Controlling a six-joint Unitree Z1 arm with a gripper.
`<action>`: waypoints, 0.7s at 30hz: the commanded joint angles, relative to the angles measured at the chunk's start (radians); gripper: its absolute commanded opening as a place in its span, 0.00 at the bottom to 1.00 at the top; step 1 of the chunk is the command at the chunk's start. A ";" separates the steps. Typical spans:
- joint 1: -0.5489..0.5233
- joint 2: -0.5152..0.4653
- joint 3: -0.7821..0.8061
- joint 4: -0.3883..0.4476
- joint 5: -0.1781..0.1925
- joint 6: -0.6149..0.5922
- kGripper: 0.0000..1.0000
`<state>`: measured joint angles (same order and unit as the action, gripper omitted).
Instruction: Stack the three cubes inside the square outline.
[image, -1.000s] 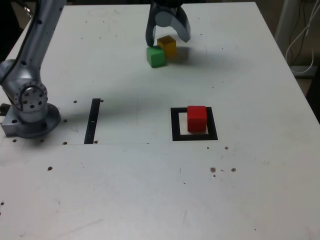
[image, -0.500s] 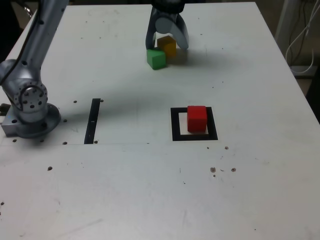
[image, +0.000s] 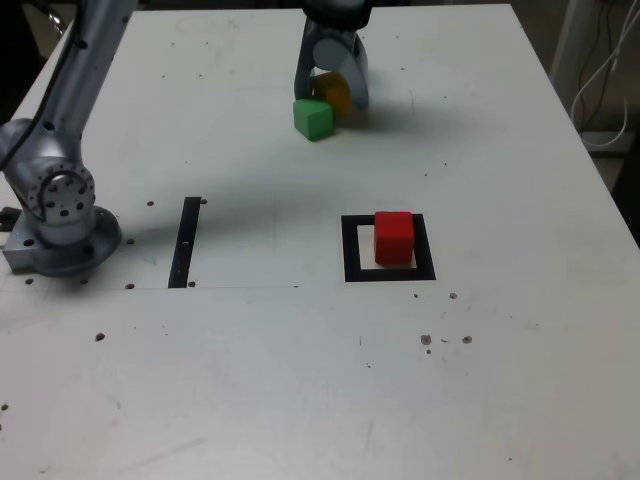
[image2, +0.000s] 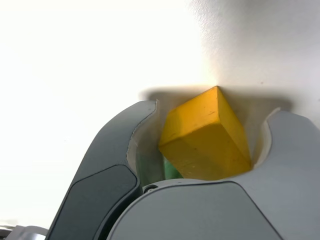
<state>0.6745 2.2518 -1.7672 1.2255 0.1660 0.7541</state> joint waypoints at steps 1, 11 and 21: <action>0.002 0.011 -0.003 -0.007 0.003 0.002 0.51; 0.001 -0.009 -0.018 0.010 0.011 0.006 0.32; -0.022 -0.054 -0.063 0.070 -0.016 0.027 0.19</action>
<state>0.6562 2.2091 -1.8214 1.2916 0.1549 0.7780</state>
